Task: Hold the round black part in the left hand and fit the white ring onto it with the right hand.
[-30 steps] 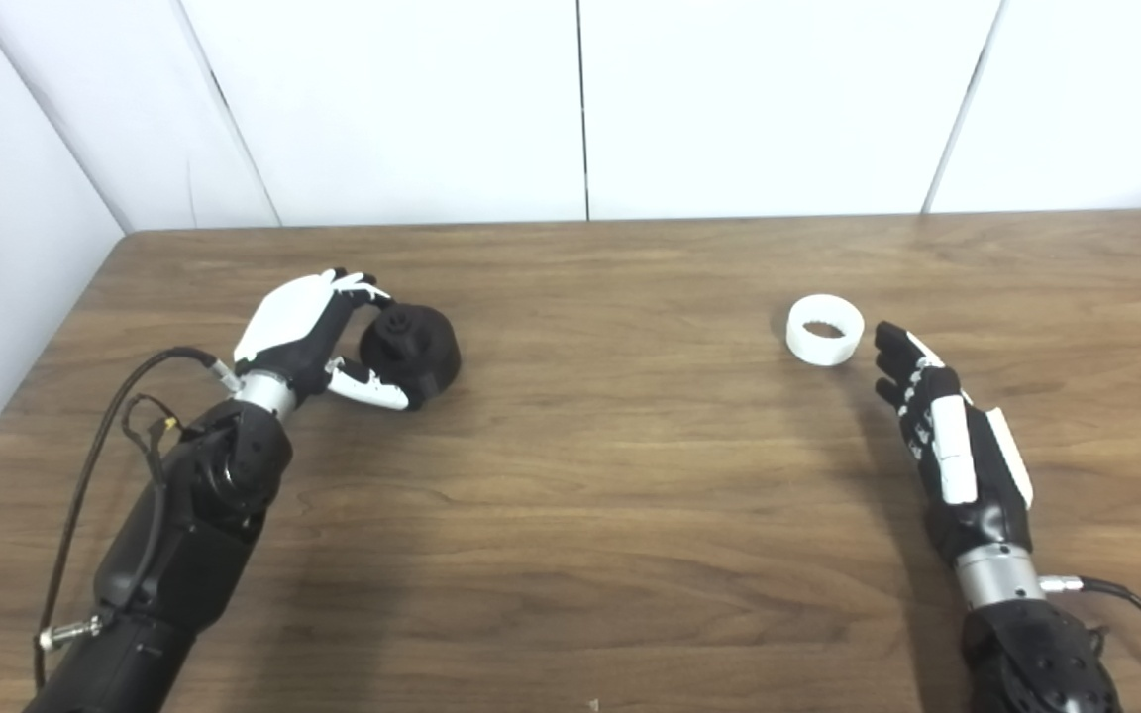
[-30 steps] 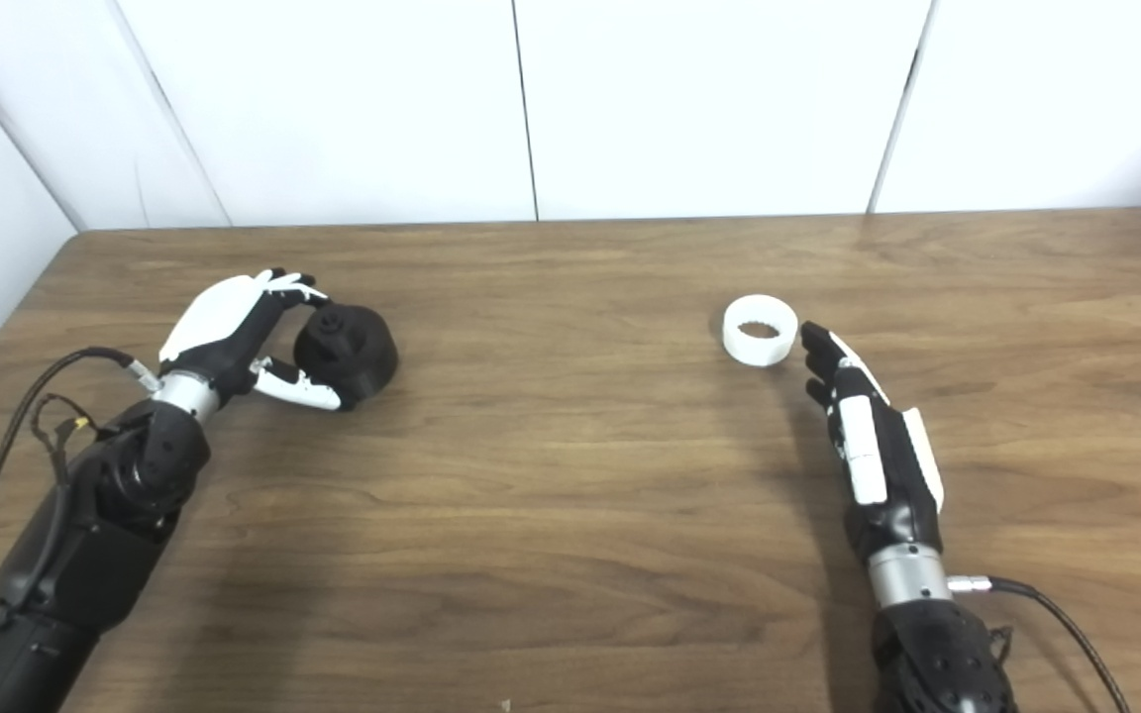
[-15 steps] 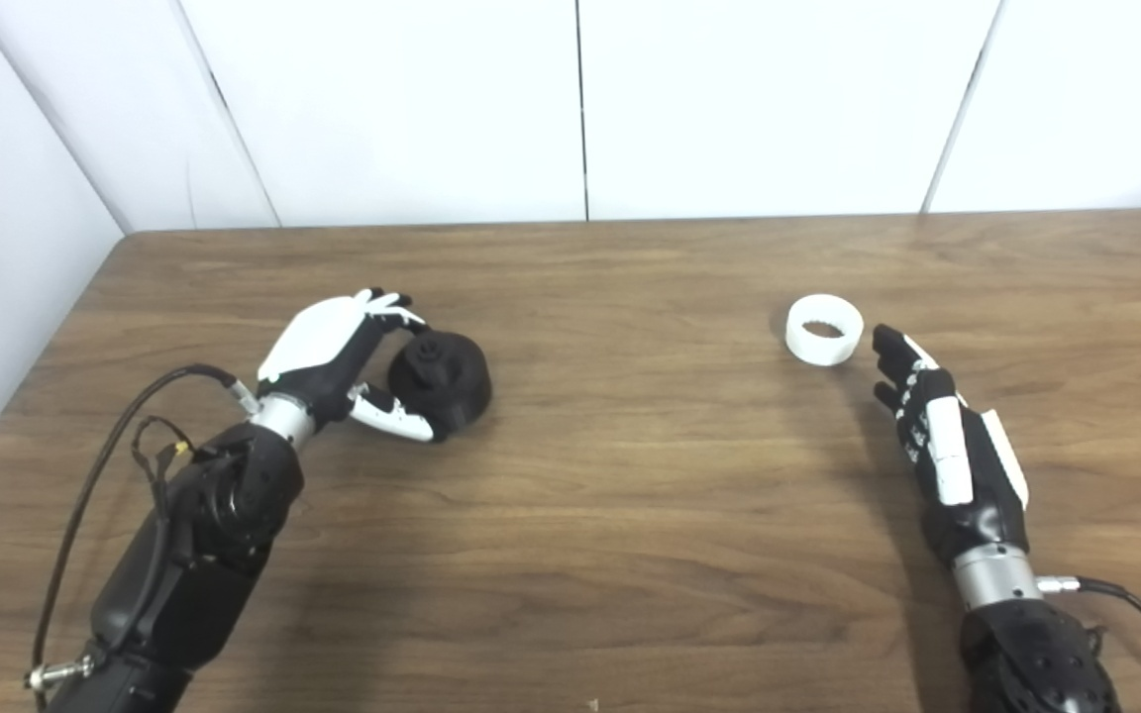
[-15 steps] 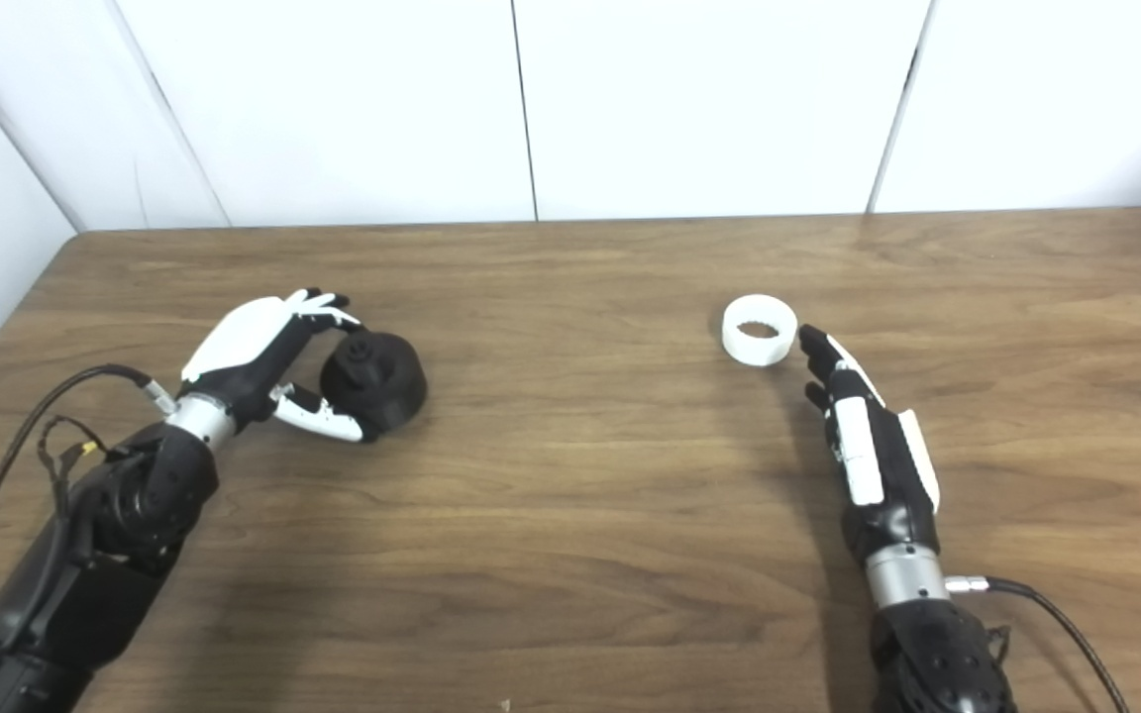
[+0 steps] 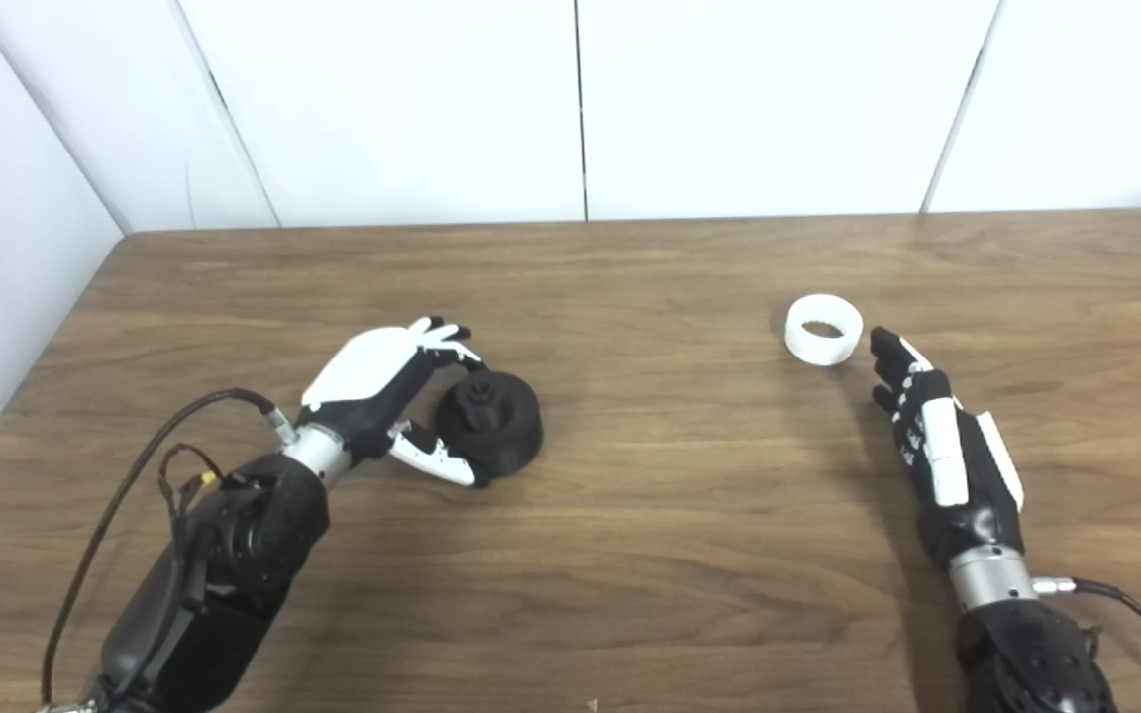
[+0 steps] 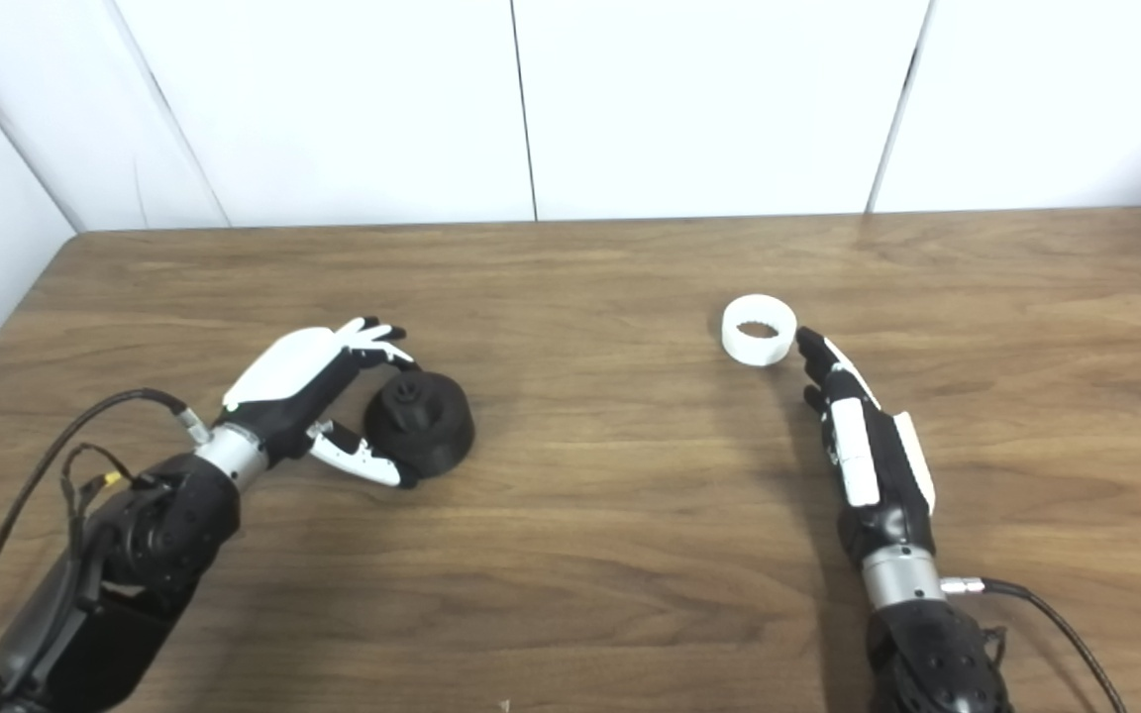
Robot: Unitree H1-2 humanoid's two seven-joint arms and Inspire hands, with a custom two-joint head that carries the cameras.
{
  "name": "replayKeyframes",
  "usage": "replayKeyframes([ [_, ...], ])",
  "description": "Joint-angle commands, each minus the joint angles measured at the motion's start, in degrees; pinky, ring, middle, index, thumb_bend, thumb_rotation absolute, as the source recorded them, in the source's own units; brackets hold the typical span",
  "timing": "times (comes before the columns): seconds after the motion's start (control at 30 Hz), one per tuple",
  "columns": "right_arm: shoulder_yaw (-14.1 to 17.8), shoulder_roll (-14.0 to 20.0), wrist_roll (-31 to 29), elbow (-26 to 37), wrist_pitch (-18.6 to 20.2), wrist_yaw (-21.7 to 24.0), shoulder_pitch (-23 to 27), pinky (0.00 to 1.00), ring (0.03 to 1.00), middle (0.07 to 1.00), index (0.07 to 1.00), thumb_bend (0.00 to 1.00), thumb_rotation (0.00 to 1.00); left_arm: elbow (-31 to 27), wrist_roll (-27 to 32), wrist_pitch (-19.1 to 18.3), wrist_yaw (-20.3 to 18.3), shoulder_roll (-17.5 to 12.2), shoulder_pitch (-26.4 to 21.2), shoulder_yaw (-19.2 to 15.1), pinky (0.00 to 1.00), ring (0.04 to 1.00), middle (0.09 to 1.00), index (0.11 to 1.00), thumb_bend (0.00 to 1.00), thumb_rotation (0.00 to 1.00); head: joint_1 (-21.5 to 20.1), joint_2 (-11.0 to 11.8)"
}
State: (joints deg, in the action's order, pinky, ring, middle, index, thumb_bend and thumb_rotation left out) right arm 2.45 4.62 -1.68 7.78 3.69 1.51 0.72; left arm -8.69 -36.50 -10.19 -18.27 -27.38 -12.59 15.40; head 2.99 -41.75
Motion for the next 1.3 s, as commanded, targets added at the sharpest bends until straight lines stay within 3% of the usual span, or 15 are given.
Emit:
replayKeyframes([
  [0.0, -0.2, -0.5, 0.1, 2.7, -0.5, -0.2, 1.0, 0.95, 0.961, 0.933, 0.889, 0.69, 1.00, -3.2, -0.5, 1.7, -0.1, -0.1, -0.9, 0.3, 0.97, 1.000, 0.949, 0.641, 0.84, 0.31, 0.0, 0.1],
  [0.17, -0.3, -0.6, 0.1, 3.1, -0.4, -0.1, 0.9, 0.95, 0.963, 0.933, 0.892, 0.68, 1.00, -5.4, -0.4, 2.7, -0.9, 1.1, 0.7, 1.5, 0.91, 1.000, 0.951, 0.640, 0.84, 0.31, -0.2, -0.2],
  [0.6, -0.2, -0.7, 0.3, 3.4, -0.3, -0.3, 0.7, 0.96, 0.968, 0.933, 0.890, 0.69, 1.00, -9.0, -2.9, 7.9, -1.6, 3.9, 4.5, 5.1, 0.99, 1.000, 0.949, 0.634, 0.83, 0.31, -0.5, -0.5],
  [1.27, 0.7, 0.3, -0.5, 3.6, -0.3, 0.2, 1.6, 0.94, 0.956, 0.921, 0.883, 0.70, 1.00, -12.6, -5.1, 7.7, -4.8, 5.3, 6.5, 5.8, 1.00, 1.000, 0.949, 0.633, 0.83, 0.35, -0.2, -1.2],
])
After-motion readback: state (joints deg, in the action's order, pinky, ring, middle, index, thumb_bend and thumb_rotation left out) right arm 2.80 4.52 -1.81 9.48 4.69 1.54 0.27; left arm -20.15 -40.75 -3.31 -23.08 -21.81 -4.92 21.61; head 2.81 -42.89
